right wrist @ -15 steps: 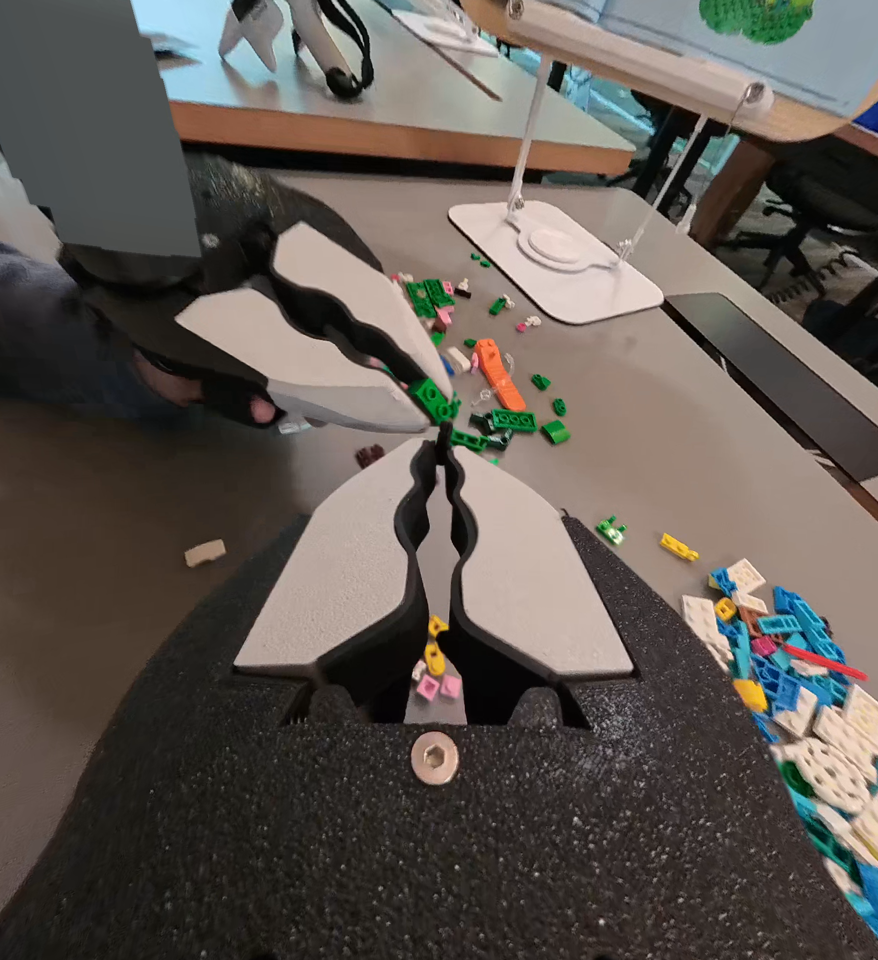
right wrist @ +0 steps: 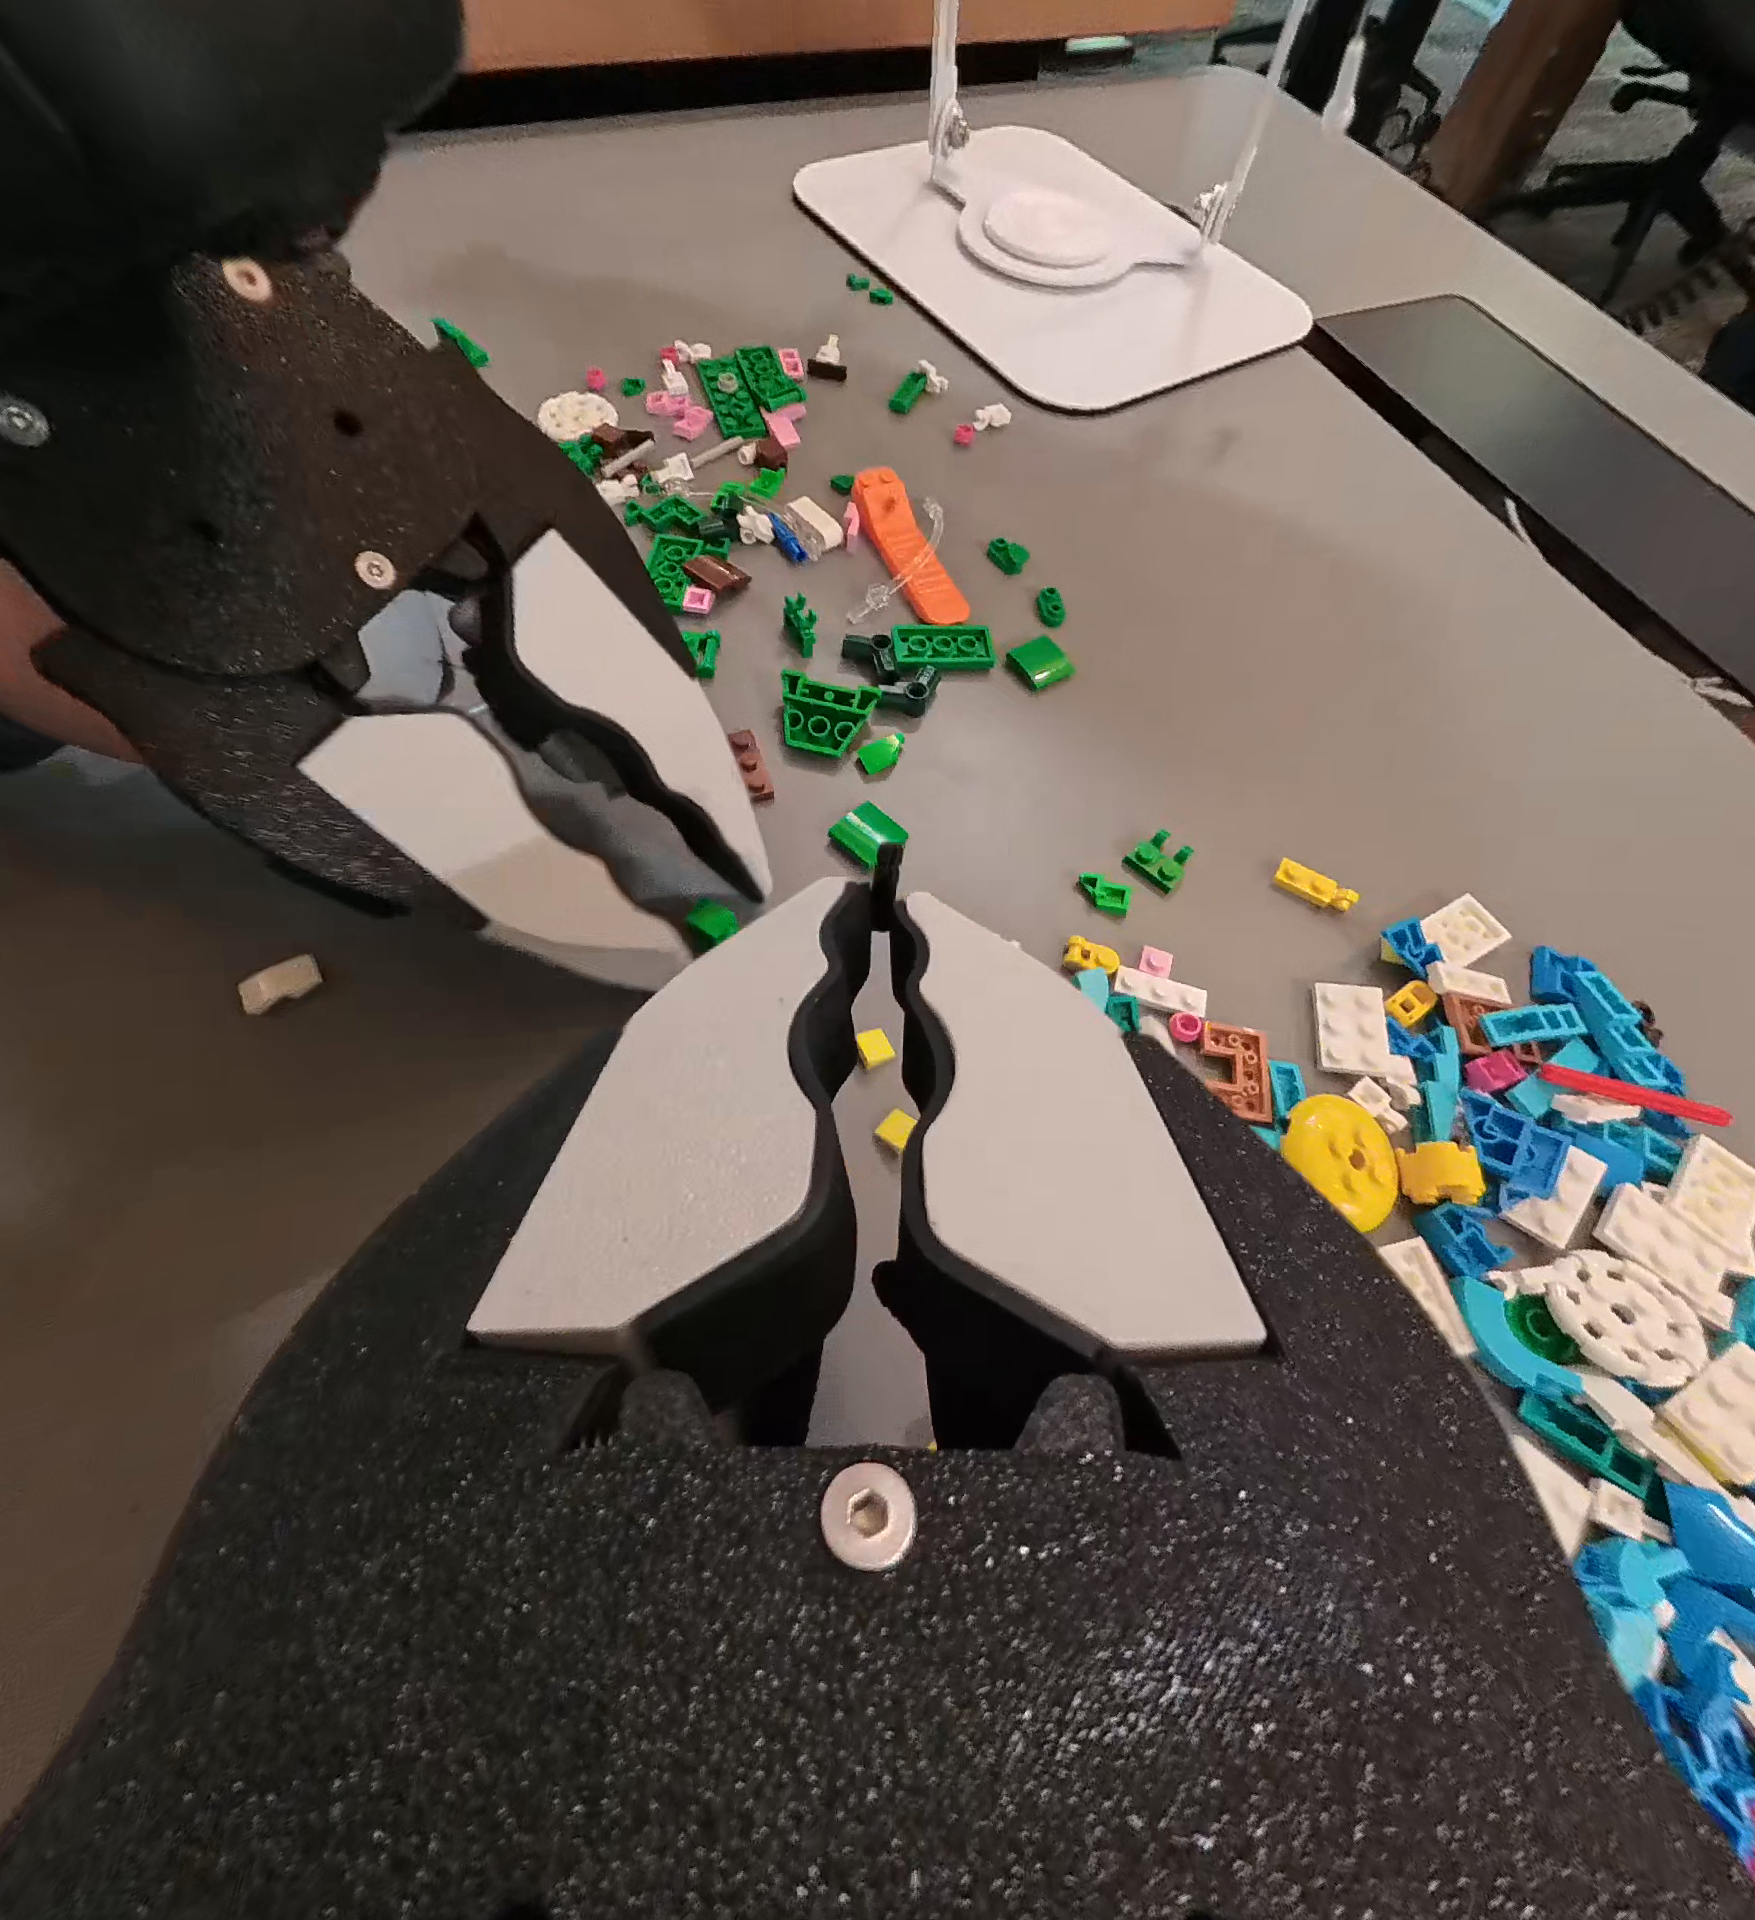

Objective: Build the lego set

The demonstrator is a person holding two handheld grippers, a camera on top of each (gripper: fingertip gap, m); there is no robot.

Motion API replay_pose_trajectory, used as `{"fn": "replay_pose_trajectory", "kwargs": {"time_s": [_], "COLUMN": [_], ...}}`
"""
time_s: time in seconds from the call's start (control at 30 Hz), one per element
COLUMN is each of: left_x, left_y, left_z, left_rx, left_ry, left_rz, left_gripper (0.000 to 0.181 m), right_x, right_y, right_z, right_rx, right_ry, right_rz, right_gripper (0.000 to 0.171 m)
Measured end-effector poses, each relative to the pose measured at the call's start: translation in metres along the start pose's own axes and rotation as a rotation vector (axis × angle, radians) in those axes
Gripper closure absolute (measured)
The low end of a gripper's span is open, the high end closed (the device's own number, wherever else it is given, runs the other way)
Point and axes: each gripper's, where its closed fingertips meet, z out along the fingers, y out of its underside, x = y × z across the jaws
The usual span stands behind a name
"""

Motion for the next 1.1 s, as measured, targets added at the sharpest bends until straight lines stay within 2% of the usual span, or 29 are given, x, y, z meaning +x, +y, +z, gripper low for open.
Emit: {"fn": "replay_pose_trajectory", "kwargs": {"time_s": [0.03, 0.13, 0.23, 0.33, 0.43, 0.5, 0.77, 0.97, 1.03, 1.1], "left_x": [0.003, 0.011, 0.009, 0.018, 0.028, 0.024, 0.006, 0.011, 0.011, 0.015], "left_y": [0.0, 0.005, 0.002, -0.012, -0.019, -0.02, -0.004, 0.001, 0.007, 0.008], "left_z": [0.0, -0.005, -0.014, -0.026, -0.033, -0.03, -0.013, -0.006, -0.005, -0.006], "left_rx": [-0.001, -0.018, 0.009, 0.085, 0.126, 0.096, -0.057, -0.044, -0.067, -0.057], "left_ry": [0.031, 0.117, 0.159, 0.284, 0.456, 0.538, 0.676, 0.717, 0.747, 0.785], "left_rz": [-0.011, 0.032, 0.216, 0.464, 0.686, 0.734, 0.828, 0.852, 0.848, 0.809], "left_gripper": [0.15, 0.134, 0.13, 0.128, 0.131, 0.133, 0.145, 0.157, 0.168, 0.169], "right_x": [0.0, 0.001, 0.003, 0.005, 0.009, 0.011, 0.021, 0.021, 0.019, 0.014], "right_y": [0.001, 0.007, 0.008, 0.006, 0.006, 0.007, 0.012, 0.015, 0.015, 0.014], "right_z": [0.001, 0.003, 0.002, -0.001, -0.003, -0.005, -0.009, -0.007, -0.006, -0.006], "right_rx": [-0.002, -0.02, -0.02, -0.005, 0.003, 0.005, -0.005, -0.017, -0.018, -0.014], "right_ry": [-0.007, -0.018, -0.017, -0.018, -0.014, -0.008, 0.017, 0.01, -0.003, -0.036], "right_rz": [0.007, 0.012, 0.015, 0.029, 0.035, 0.037, 0.056, 0.062, 0.064, 0.055], "right_gripper": [0.168, 0.168, 0.168, 0.168, 0.168, 0.168, 0.168, 0.168, 0.168, 0.168]}}
